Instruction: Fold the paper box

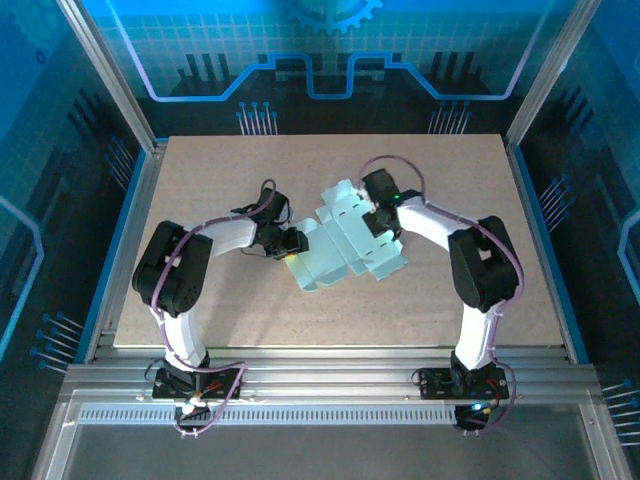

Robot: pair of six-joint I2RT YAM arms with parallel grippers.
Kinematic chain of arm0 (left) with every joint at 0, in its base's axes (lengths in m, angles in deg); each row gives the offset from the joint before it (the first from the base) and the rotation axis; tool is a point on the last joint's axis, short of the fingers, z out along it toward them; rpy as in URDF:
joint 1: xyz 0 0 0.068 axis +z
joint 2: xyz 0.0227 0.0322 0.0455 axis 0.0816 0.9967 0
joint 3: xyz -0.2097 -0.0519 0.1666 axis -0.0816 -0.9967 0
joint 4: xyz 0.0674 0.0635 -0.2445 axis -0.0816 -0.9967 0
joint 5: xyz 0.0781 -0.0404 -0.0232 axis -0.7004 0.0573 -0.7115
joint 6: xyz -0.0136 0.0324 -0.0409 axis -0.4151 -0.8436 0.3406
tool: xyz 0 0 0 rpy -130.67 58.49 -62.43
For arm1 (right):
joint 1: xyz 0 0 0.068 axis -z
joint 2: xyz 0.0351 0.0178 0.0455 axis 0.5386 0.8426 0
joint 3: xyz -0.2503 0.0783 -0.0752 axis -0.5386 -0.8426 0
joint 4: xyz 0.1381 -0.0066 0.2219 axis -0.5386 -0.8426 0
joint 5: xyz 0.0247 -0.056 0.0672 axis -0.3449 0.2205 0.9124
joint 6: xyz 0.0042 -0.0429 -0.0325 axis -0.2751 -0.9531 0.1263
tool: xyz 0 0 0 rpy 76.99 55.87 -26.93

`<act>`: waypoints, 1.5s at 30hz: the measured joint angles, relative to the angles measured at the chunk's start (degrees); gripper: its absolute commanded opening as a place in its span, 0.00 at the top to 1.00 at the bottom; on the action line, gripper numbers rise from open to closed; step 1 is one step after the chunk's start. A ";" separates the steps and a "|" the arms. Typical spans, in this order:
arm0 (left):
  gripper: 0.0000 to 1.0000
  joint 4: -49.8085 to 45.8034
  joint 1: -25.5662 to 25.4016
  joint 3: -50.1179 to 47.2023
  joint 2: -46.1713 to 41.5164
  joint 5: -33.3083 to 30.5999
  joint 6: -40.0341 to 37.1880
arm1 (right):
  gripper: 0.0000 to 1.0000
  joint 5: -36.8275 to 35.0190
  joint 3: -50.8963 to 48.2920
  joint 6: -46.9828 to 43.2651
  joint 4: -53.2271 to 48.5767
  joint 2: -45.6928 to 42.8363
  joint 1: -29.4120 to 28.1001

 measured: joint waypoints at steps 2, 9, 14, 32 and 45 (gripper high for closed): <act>0.46 1.46 0.00 -1.62 -2.86 0.33 -0.61 | 1.00 4.35 0.00 -0.11 -0.02 -1.11 1.84; 0.12 5.77 0.00 -1.42 -12.74 0.59 -6.23 | 1.00 14.12 0.00 -1.81 -1.70 -1.70 2.78; 0.01 8.66 0.00 2.82 -14.03 1.07 -14.49 | 1.00 22.69 0.33 -2.16 -3.52 -2.34 4.28; 0.21 2.84 5.86 34.84 1.07 20.28 -33.44 | 1.00 39.17 11.13 -6.08 -10.88 -3.93 8.46; 0.41 -18.95 4.72 58.23 15.50 24.46 -51.76 | 1.00 41.88 13.57 -9.62 -15.47 -4.04 8.46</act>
